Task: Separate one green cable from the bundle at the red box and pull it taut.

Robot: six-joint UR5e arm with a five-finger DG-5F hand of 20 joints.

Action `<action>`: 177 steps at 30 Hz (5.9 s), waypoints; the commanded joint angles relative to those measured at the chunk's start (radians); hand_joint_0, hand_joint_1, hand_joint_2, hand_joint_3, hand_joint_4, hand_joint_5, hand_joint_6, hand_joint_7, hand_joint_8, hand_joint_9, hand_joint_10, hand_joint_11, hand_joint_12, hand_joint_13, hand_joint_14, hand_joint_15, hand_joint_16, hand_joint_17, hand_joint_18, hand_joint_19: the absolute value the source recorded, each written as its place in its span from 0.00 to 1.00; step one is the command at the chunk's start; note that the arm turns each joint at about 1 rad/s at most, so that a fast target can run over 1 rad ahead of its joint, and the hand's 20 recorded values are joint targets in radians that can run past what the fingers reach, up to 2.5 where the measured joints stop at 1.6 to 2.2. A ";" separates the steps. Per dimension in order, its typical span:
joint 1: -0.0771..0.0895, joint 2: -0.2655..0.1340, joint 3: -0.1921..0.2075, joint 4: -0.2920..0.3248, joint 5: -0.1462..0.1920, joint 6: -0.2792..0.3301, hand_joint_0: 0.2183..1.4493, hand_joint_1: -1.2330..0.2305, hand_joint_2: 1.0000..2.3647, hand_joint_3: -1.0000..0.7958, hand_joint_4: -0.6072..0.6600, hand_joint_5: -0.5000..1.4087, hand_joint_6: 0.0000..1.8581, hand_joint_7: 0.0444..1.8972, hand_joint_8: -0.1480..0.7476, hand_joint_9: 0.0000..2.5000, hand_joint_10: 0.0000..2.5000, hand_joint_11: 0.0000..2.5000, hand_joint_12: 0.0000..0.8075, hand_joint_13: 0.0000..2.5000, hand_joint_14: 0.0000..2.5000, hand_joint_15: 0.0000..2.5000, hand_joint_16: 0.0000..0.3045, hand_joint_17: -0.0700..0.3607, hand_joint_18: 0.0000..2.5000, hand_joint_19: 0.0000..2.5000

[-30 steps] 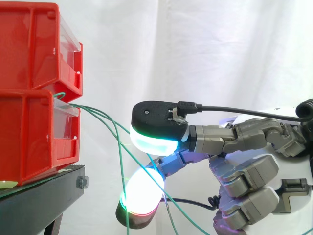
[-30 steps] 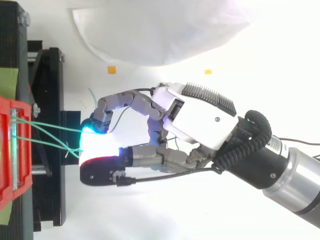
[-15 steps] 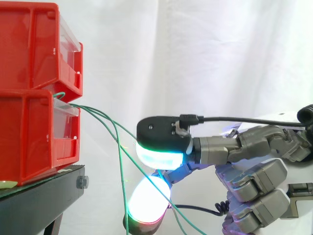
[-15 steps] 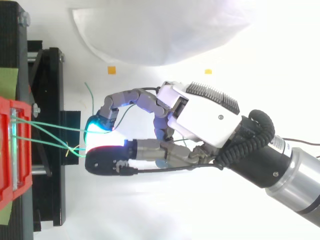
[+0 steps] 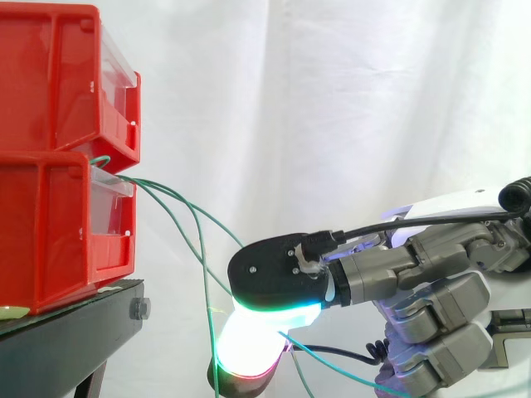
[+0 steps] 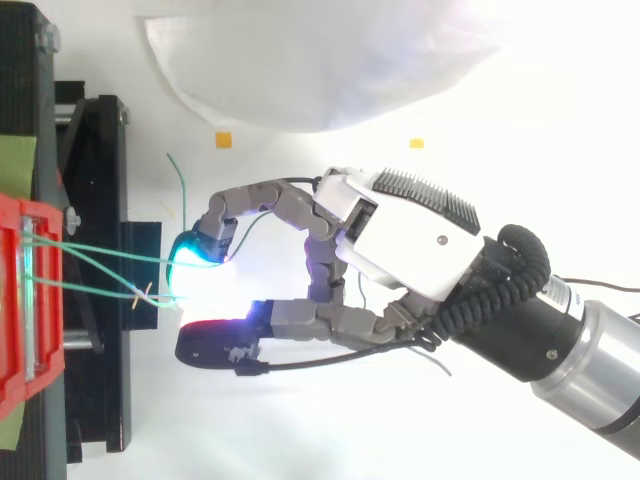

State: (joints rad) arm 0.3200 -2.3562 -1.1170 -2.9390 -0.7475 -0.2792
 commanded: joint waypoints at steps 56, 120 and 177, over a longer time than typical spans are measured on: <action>0.001 0.000 -0.001 -0.026 0.000 0.025 0.14 0.32 0.00 0.28 0.74 0.18 0.46 0.60 0.66 0.64 0.00 0.70 0.62 0.62 0.03 0.61 0.26 0.58 0.45 0.39; 0.007 -0.002 -0.004 -0.319 0.037 0.982 0.33 0.33 0.01 0.36 0.57 0.30 0.40 0.49 0.40 0.98 0.01 0.72 0.52 0.80 0.00 0.68 0.19 0.46 0.58 0.44; 0.033 0.000 0.034 -0.180 0.349 0.227 0.18 0.47 0.00 0.28 0.62 0.29 0.30 0.70 0.55 0.87 0.01 0.67 0.58 0.76 0.00 0.65 0.24 0.55 0.57 0.41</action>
State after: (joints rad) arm 0.3486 -2.3567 -1.0958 -3.1610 -0.4132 0.1578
